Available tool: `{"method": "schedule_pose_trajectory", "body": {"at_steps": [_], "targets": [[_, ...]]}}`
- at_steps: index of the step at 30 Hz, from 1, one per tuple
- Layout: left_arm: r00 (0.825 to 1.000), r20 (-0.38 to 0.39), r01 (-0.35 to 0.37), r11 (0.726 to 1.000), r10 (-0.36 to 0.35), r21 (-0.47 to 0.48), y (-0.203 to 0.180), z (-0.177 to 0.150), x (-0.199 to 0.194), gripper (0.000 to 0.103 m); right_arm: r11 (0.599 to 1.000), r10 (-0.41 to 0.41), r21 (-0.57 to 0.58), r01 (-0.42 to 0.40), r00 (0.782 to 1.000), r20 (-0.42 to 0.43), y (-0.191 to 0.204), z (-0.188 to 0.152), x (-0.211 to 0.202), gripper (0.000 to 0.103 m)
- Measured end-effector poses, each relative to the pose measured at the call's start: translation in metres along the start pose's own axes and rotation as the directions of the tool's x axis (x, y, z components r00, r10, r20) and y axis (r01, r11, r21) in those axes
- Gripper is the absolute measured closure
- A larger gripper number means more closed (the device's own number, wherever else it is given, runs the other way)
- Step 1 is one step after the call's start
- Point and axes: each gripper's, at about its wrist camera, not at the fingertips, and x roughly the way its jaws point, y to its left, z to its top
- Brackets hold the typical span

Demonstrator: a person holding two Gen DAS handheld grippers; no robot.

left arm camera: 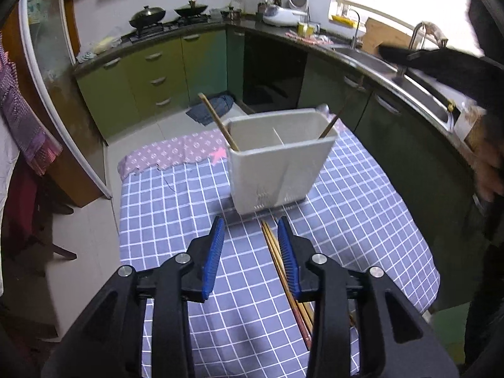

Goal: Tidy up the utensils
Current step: 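Open the left tool over the white holder while the right tool releases its chopstick into it, then grasp another wooden chopstick with the left tool while the right tool returns toward the chopsticks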

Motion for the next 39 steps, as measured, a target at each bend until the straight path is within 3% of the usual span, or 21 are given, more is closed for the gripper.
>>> {"method": "schedule_pose_trajectory", "body": {"at_steps": [5,10,16,20,26,36,39], "targets": [[0.995,-0.097,0.007,1.000,-0.009,-0.022,-0.012,-0.018,0.036,0.056,0.999,-0.023,-0.035,0.021,0.998,-0.056,-0.001,-0.068,-0.020,0.085],[0.961,-0.274,0.005,0.997,-0.026,-0.077,-0.019,-0.038,0.091,0.056,0.997,-0.078,-0.022,0.075,0.984,-0.161,-0.019,-0.139,-0.006,0.082],[0.932,-0.362,-0.051,0.992,0.007,-0.113,-0.018,-0.044,0.128,0.056,0.994,-0.042,0.088,0.066,0.966,-0.254,-0.053,-0.203,0.014,0.082],[0.909,-0.418,-0.054,0.987,-0.013,-0.150,-0.017,-0.048,0.144,0.056,0.991,-0.029,0.116,0.063,0.962,-0.273,-0.064,-0.215,0.020,0.076],[0.895,-0.445,-0.075,0.987,0.004,-0.143,-0.020,-0.053,0.156,0.056,0.991,-0.021,0.118,0.057,0.957,-0.289,-0.062,-0.218,0.025,0.075],[0.891,-0.454,-0.092,0.987,0.023,-0.130,-0.025,-0.054,0.169,0.056,0.992,0.002,0.123,0.037,0.954,-0.300,-0.054,-0.219,0.030,0.073],[0.882,-0.470,-0.092,0.988,0.023,-0.126,-0.028,-0.053,0.176,0.057,0.992,0.013,0.125,0.026,0.953,-0.303,-0.052,-0.220,0.029,0.073]]}}
